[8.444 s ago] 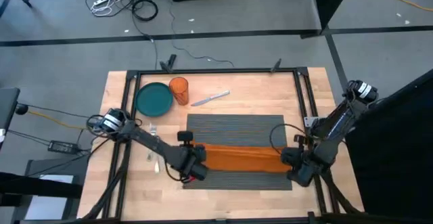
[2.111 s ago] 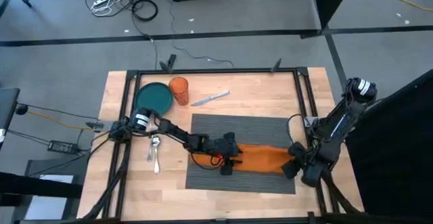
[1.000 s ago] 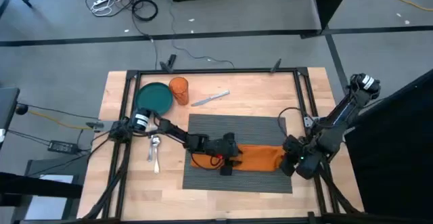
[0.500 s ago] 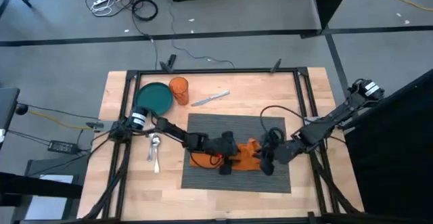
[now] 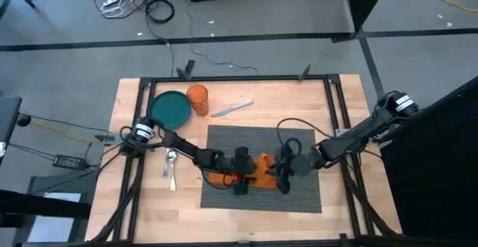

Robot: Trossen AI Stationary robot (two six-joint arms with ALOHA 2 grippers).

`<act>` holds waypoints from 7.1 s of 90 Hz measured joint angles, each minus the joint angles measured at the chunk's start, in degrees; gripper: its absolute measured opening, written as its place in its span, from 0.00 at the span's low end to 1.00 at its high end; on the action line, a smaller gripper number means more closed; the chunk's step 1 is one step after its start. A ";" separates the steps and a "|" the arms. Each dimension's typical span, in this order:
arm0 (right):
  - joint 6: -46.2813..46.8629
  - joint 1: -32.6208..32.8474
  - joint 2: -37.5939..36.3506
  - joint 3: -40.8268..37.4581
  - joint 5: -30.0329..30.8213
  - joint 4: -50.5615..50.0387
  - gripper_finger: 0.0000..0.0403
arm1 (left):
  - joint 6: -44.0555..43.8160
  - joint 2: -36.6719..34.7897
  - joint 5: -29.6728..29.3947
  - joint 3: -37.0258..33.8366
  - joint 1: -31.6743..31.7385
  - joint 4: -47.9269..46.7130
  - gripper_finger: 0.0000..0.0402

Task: Set table place
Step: Fold the orange table napkin on the black placemat

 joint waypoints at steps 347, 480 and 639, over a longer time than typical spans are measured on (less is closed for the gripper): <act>-32.74 -6.89 26.16 10.82 -7.27 4.47 0.46 | -41.43 -27.74 -9.83 -14.18 -6.07 -38.02 0.46; -32.67 -6.30 26.10 10.82 -7.59 4.05 0.44 | -25.44 -30.08 -26.37 -6.88 -5.40 -53.06 0.46; -32.76 -6.30 24.98 10.82 -7.58 2.72 0.42 | -30.19 -31.02 -14.04 -23.28 -14.51 -26.21 0.41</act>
